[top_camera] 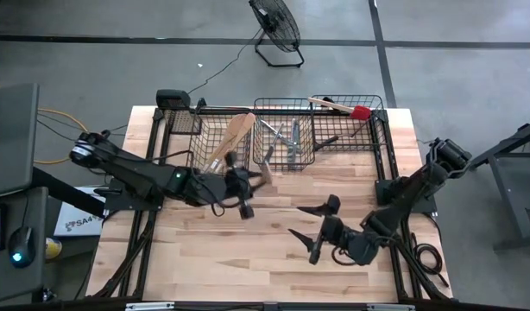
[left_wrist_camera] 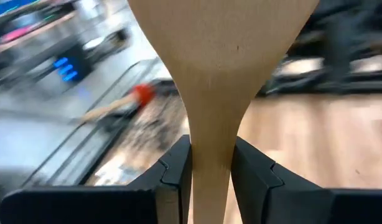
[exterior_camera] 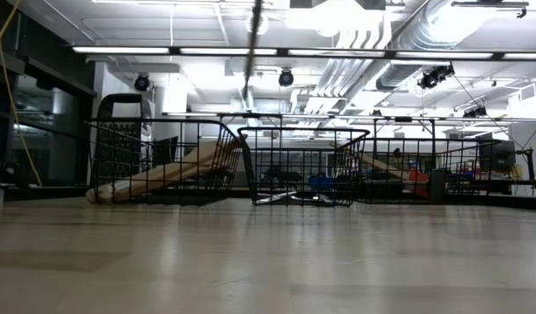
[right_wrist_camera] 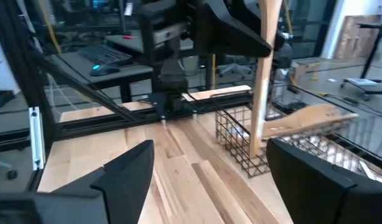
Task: Pick & Place Kitchen Items
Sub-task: Put the wooden serving spoon into the left wire basket
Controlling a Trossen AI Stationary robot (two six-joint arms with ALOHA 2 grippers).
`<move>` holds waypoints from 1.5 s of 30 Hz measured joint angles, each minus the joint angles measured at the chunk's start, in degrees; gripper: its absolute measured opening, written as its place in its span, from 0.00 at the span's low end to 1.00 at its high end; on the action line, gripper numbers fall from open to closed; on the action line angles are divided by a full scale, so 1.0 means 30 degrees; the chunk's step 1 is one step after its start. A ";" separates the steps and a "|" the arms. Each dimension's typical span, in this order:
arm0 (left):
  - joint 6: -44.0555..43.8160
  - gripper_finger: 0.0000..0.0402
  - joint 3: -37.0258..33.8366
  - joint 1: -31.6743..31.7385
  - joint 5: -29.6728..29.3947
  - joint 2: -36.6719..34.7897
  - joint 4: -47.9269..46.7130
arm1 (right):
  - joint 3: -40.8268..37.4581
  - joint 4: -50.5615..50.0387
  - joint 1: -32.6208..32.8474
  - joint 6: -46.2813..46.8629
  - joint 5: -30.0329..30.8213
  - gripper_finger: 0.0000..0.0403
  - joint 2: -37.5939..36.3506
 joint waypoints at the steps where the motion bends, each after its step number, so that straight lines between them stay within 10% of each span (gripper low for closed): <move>1: -0.0501 0.20 0.0000 0.0006 -0.0725 -0.0159 -0.0709 | 0.0000 -0.0234 0.0161 0.0333 0.0385 0.75 0.0000; 19: -0.9091 0.20 -0.0015 0.0327 -1.0505 -0.1484 -0.9914 | 0.0000 -0.2976 0.0472 0.4949 0.1123 0.73 -0.0007; 45: -1.0740 0.20 -0.0015 0.9736 0.1583 -0.1476 -1.5399 | 0.0000 -0.4997 0.0465 0.8048 0.0013 0.73 -0.0007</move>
